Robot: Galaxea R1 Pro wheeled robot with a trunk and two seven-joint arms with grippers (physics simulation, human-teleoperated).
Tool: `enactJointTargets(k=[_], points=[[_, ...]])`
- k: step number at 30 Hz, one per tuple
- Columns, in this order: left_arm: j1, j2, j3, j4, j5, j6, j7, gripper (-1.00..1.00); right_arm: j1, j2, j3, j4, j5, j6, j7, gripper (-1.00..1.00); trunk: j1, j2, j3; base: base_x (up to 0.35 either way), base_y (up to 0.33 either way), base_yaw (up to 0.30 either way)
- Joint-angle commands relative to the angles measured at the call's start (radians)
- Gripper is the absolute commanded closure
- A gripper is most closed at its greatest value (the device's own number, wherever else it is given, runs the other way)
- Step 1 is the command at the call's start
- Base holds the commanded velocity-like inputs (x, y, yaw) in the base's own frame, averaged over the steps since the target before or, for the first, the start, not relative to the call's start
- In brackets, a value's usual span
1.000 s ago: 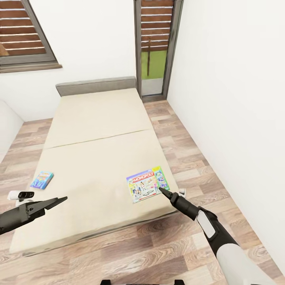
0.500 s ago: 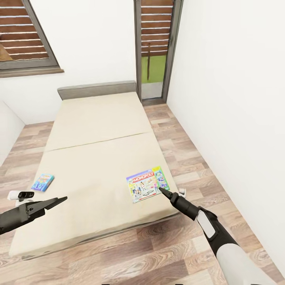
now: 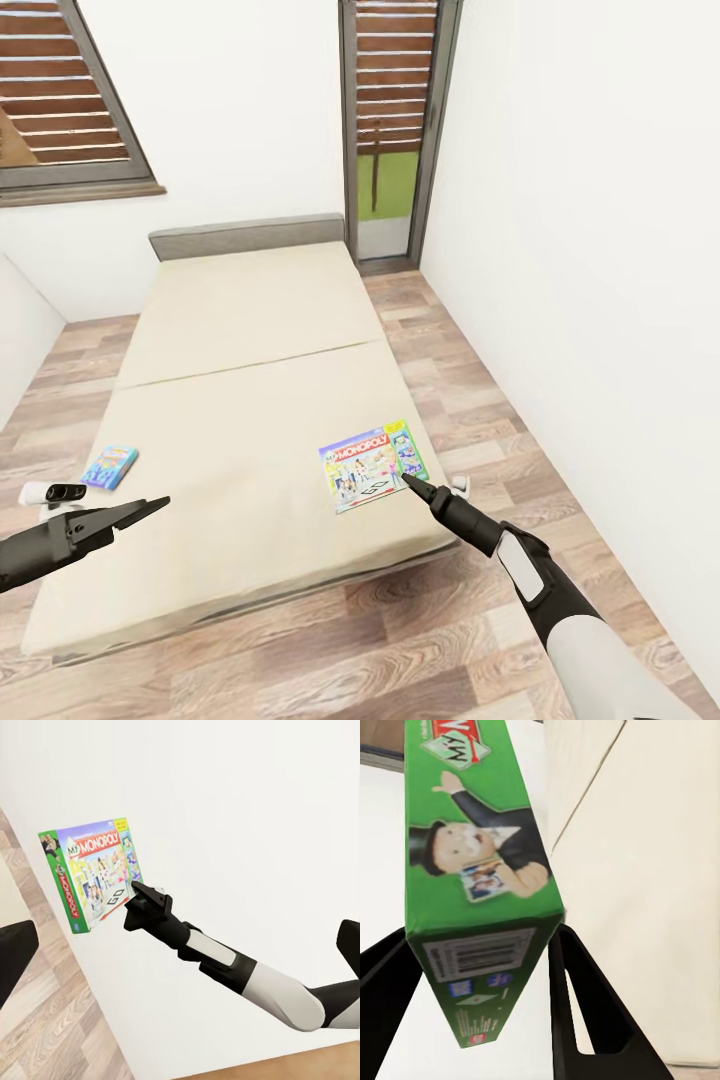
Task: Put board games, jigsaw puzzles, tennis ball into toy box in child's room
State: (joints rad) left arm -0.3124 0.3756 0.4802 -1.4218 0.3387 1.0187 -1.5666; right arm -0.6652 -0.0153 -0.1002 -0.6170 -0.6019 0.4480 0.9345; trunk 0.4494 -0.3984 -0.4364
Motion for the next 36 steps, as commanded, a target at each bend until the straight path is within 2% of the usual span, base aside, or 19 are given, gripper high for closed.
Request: enactJointTargets(k=[1, 27, 36], points=[[-0.001, 0.000, 0.000, 0.000, -0.001, 0.011, -0.004, -1.00, -0.001, 0.000, -0.001, 0.000, -0.006, 0.008, 0.001, 1.00, 0.001, -0.002, 0.000, 0.000, 0.000, 0.000], [-0.001, 0.000, 0.000, 0.000, -0.001, 0.011, -0.004, -1.00, -0.001, 0.001, -0.001, 0.000, -0.006, 0.007, 0.001, 1.00, 0.001, -0.002, 0.043, 0.000, 0.000, 0.000], [-0.001, 0.000, 0.000, 0.000, -0.001, 0.011, -0.004, -1.00, -0.001, 0.001, 0.000, 0.000, -0.006, -0.024, 0.001, 1.00, 0.001, -0.002, 0.058, 0.000, 0.000, 0.000]])
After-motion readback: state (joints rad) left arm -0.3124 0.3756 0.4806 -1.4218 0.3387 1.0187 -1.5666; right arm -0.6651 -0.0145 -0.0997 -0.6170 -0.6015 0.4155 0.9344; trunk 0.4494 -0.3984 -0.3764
